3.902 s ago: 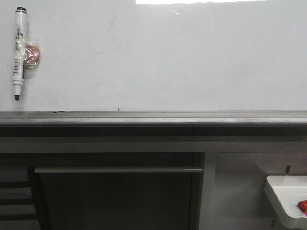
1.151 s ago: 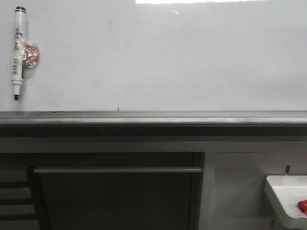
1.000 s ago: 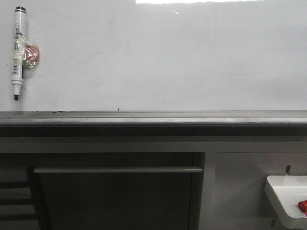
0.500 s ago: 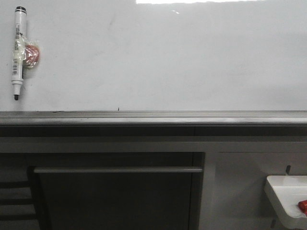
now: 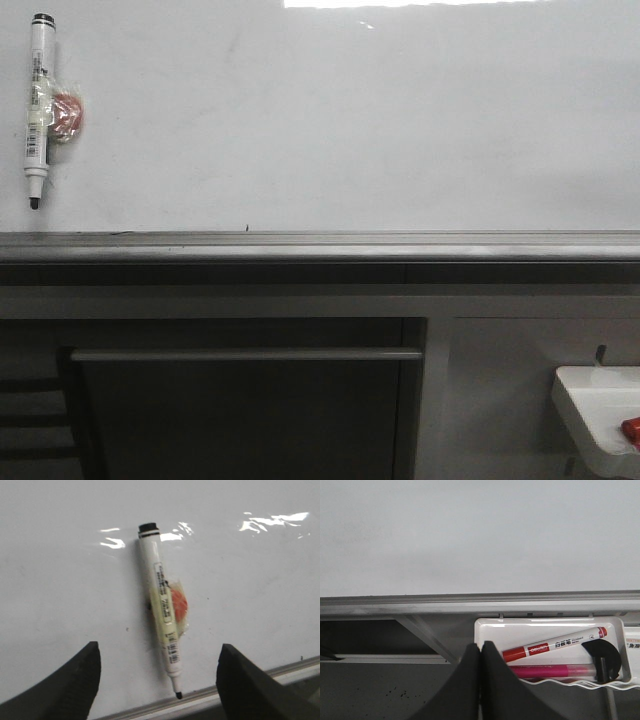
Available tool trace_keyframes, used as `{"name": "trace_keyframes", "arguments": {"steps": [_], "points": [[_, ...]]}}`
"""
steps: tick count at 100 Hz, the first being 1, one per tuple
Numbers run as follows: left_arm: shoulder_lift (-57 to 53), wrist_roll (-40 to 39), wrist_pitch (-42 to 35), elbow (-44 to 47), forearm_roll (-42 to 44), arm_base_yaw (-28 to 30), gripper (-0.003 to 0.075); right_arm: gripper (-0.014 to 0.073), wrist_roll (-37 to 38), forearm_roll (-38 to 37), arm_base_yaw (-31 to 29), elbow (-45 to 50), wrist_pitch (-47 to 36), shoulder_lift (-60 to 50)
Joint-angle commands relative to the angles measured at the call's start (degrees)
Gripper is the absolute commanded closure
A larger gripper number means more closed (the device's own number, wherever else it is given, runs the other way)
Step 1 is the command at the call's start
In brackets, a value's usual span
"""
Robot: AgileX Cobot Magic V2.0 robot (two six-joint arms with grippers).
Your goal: Write number 0 on whiteboard
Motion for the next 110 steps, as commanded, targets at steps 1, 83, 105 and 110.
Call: {"name": "trace_keyframes", "arguments": {"steps": [1,83,105,110], "points": [[1.16,-0.19,-4.49,-1.25,-2.02,-2.27,0.0239,0.0648,-0.57,0.16,-0.35,-2.14,-3.96,-0.17],[16.87,-0.29,-18.0,-1.94,-8.35,-5.09,0.0283,0.0648,-0.57,0.16,-0.35,-2.14,-4.29,-0.17],[19.26,-1.15,-18.46,-1.94,-8.35,-5.75,0.0332,0.0648,-0.57,0.16,-0.35,-2.14,-4.4,-0.17],[19.41,-1.59,-18.75,-1.94,-8.35,-5.75,0.039,0.0648,-0.57,0.16,-0.35,-2.14,-4.4,-0.17]]}}
